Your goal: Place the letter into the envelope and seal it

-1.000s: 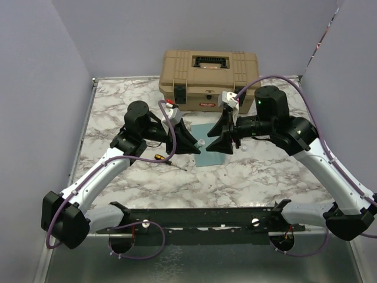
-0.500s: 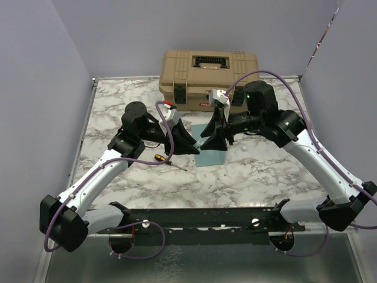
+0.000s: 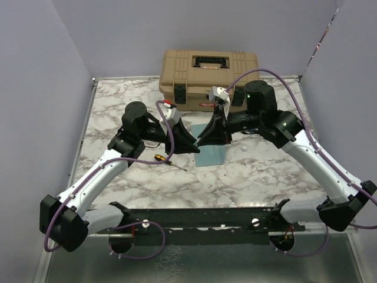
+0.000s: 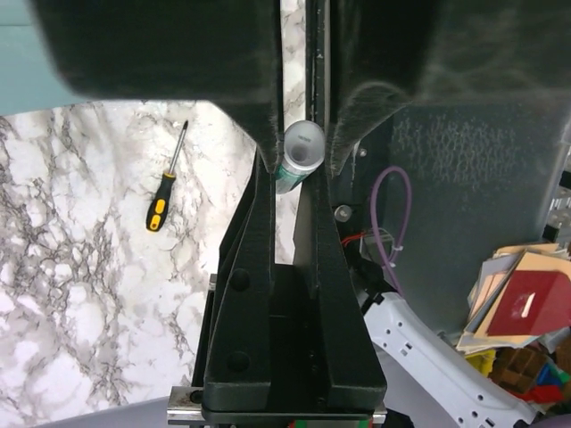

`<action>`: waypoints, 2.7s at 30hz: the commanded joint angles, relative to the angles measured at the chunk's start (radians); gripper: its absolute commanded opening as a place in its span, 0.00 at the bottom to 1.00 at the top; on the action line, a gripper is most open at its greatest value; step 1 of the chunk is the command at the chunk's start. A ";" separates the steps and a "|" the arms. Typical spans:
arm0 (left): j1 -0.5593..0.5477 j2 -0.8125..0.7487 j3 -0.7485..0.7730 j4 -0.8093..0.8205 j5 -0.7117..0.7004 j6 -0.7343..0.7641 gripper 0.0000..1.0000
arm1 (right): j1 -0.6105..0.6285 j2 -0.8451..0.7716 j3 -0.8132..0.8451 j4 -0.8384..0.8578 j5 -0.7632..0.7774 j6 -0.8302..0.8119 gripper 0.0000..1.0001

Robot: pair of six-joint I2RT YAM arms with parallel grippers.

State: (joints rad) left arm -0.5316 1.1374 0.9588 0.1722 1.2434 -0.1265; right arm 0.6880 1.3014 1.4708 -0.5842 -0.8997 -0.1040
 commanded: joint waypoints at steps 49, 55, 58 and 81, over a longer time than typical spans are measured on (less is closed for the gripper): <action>-0.002 -0.007 -0.136 0.213 -0.117 -0.132 0.00 | -0.046 0.009 -0.075 0.109 0.001 0.194 0.73; -0.003 -0.020 -0.136 0.214 -0.130 -0.131 0.00 | -0.045 0.010 -0.064 0.061 0.004 0.138 0.63; -0.004 -0.022 -0.129 0.217 -0.141 -0.133 0.00 | -0.045 0.014 -0.063 0.060 -0.010 0.133 0.55; -0.005 -0.070 -0.137 0.192 -0.626 -0.101 0.00 | -0.042 0.099 -0.054 0.266 0.818 0.839 0.00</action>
State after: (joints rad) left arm -0.5236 1.1034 0.8089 0.3485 0.6811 -0.2581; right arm 0.6575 1.3720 1.3884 -0.3454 -0.3771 0.5831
